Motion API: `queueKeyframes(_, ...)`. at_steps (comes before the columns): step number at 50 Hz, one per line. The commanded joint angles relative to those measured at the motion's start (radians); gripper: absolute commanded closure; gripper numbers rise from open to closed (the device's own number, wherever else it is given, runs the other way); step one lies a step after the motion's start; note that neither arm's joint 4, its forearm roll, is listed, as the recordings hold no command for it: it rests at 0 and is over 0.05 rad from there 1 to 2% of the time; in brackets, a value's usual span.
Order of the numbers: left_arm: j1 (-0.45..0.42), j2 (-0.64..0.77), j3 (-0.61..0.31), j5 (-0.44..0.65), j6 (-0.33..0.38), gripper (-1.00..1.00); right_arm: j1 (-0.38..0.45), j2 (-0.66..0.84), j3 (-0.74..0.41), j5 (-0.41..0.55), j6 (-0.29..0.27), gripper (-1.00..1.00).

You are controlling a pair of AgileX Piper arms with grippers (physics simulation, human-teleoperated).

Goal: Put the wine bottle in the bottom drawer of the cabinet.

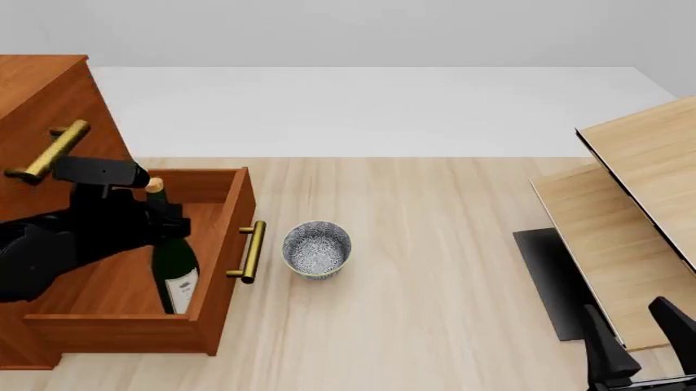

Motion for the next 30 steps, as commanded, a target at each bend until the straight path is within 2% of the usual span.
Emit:
queueKeyframes(1,-0.009,0.001,0.031,-0.027,-0.001,1.0,0.001,-0.001,0.0,0.001,-0.001,-1.0)
queueKeyframes(6,-0.011,0.006,0.047,-0.039,-0.008,1.0,0.001,-0.003,0.0,0.004,-0.001,-1.0)
queueKeyframes(7,-0.021,0.005,0.049,-0.039,-0.029,1.0,0.001,-0.001,0.0,0.002,-0.001,-1.0)
queueKeyframes(9,-0.009,0.01,0.046,-0.044,-0.011,1.0,0.002,0.001,0.0,0.001,-0.002,-1.0)
queueKeyframes(10,-0.009,0.012,0.046,-0.046,-0.034,1.0,0.003,-0.002,0.0,0.003,-0.001,-1.0)
queueKeyframes(17,-0.005,0.038,0.041,-0.059,-0.028,1.0,0.003,-0.001,0.0,0.002,-0.002,-1.0)
queueKeyframes(18,-0.015,0.037,0.042,-0.061,-0.053,1.0,0.003,0.001,0.0,0.002,-0.004,-1.0)
queueKeyframes(22,0.009,0.061,0.023,-0.069,-0.031,1.0,0.002,0.007,0.0,-0.005,-0.003,-1.0)
queueKeyframes(30,0.009,0.115,0.008,-0.094,-0.04,1.0,0.001,0.01,0.0,-0.008,-0.002,-1.0)
